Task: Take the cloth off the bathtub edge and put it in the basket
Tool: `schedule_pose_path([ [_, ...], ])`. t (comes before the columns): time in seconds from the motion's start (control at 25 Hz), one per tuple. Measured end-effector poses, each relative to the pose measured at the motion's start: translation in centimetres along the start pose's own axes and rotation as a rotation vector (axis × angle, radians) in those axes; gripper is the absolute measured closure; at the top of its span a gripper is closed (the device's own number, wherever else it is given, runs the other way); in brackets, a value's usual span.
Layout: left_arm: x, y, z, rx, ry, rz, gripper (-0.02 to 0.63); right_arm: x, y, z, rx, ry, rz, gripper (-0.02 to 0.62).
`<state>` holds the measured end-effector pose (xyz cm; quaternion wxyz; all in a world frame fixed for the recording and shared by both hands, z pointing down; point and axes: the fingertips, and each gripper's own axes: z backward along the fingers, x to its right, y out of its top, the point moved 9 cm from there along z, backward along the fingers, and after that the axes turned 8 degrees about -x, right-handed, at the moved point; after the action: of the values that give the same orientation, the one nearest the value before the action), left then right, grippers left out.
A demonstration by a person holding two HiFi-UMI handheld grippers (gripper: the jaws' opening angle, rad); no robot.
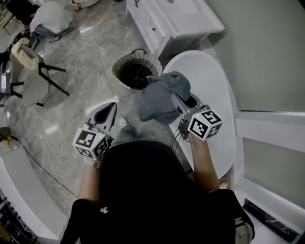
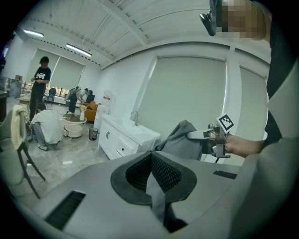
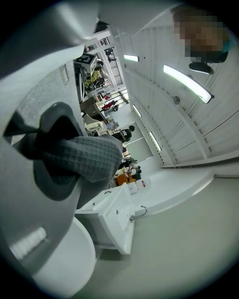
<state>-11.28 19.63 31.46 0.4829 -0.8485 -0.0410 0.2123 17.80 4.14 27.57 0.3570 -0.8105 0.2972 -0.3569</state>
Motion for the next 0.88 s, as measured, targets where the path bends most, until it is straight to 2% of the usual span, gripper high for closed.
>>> schedule_pose_path([
  [0.2, -7.5, 2.2, 1.3, 0.007, 0.012, 0.009, 0.594, -1.9, 3.9, -6.5, 0.003, -0.022, 0.005, 0.505],
  [0.4, -8.6, 1.1, 1.5, 0.007, 0.046, -0.022, 0.594, -0.5, 3.9, -8.9, 0.040, -0.028, -0.001, 0.505],
  [0.64, -13.5, 2.6, 1.7, 0.007, 0.081, 0.050, 0.594, -0.4, 7.9, -15.8, 0.028, -0.027, -0.015, 0.505],
  [0.88, -16.1, 3.7, -0.2, 0.019, 0.122, 0.078, 0.594, 1.8, 10.4, -21.1, 0.001, 0.012, 0.004, 0.505],
])
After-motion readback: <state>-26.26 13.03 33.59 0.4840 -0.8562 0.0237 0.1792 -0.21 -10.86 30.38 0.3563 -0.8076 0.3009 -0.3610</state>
